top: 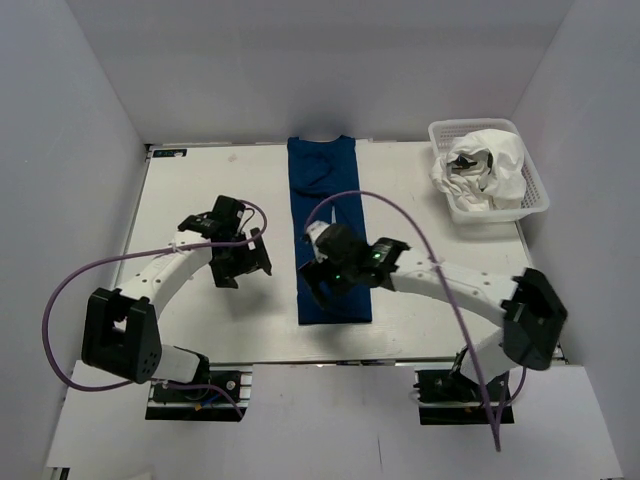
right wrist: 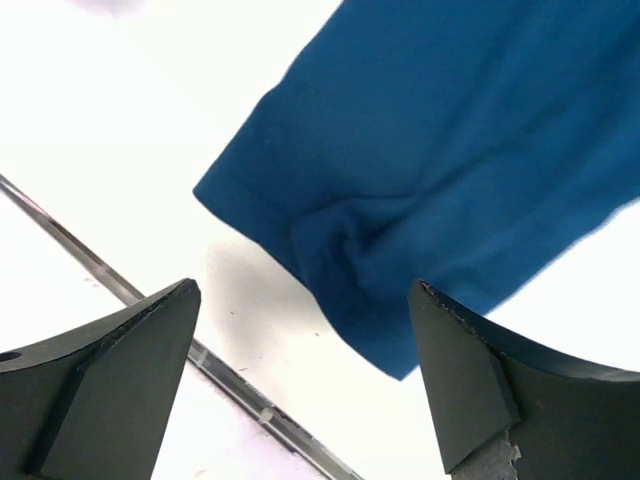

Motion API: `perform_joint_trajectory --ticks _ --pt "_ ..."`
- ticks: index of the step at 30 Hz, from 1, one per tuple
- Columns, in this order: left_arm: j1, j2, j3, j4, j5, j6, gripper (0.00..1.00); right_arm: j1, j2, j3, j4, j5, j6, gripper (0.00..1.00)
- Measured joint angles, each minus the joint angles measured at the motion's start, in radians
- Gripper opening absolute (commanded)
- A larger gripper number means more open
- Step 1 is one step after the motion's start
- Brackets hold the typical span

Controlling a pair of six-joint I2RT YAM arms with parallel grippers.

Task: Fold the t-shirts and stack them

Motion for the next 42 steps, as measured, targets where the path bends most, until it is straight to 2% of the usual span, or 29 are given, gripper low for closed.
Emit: perform_joint_trajectory --ticks 6,11,15,19,21,25,28,30,31,34,35,38,40,42 --pt "-0.058 -0.027 -0.148 0.088 0.193 0.018 1.0 -0.147 -0.212 -0.155 0.01 0.006 0.132 0.9" --pt "-0.176 -0.026 -0.21 0.136 0.284 0.002 0.97 -0.276 -0.2 -0.278 -0.041 -0.084 0.215 0.9" --pt "-0.268 0.006 -0.211 0.193 0.322 -0.023 0.94 -0.323 -0.127 -0.292 -0.049 -0.192 0.242 0.79" --pt "-0.332 0.12 -0.185 0.24 0.34 -0.035 0.86 -0.353 -0.065 -0.291 -0.045 -0.275 0.25 0.57" --pt "-0.355 0.192 -0.156 0.245 0.336 -0.034 0.84 -0.367 -0.054 -0.294 -0.042 -0.305 0.253 0.55" --pt "-0.375 0.235 -0.131 0.233 0.337 -0.039 0.75 -0.386 -0.053 -0.329 -0.016 -0.351 0.256 0.49" --pt "-0.386 0.245 -0.128 0.233 0.327 -0.039 0.69 -0.39 -0.047 -0.356 -0.011 -0.365 0.256 0.49" --pt "-0.393 0.252 -0.124 0.231 0.325 -0.042 0.65 -0.392 -0.029 -0.358 -0.009 -0.365 0.252 0.44" --pt "-0.396 0.254 -0.123 0.231 0.32 -0.042 0.59 -0.392 -0.017 -0.358 -0.004 -0.366 0.249 0.42" --pt "-0.405 0.264 -0.118 0.231 0.305 -0.046 0.5 -0.393 0.018 -0.355 0.007 -0.38 0.245 0.3" --pt "-0.406 0.266 -0.118 0.231 0.3 -0.048 0.45 -0.394 0.02 -0.355 0.01 -0.381 0.244 0.19" --pt "-0.41 0.271 -0.119 0.234 0.28 -0.05 0.35 -0.393 0.027 -0.356 0.016 -0.369 0.242 0.0" --pt "-0.411 0.282 -0.112 0.226 0.274 -0.056 0.3 -0.393 0.026 -0.358 0.016 -0.365 0.245 0.0" --pt "-0.411 0.306 -0.094 0.215 0.274 -0.056 0.16 -0.393 0.017 -0.369 0.023 -0.364 0.246 0.0"
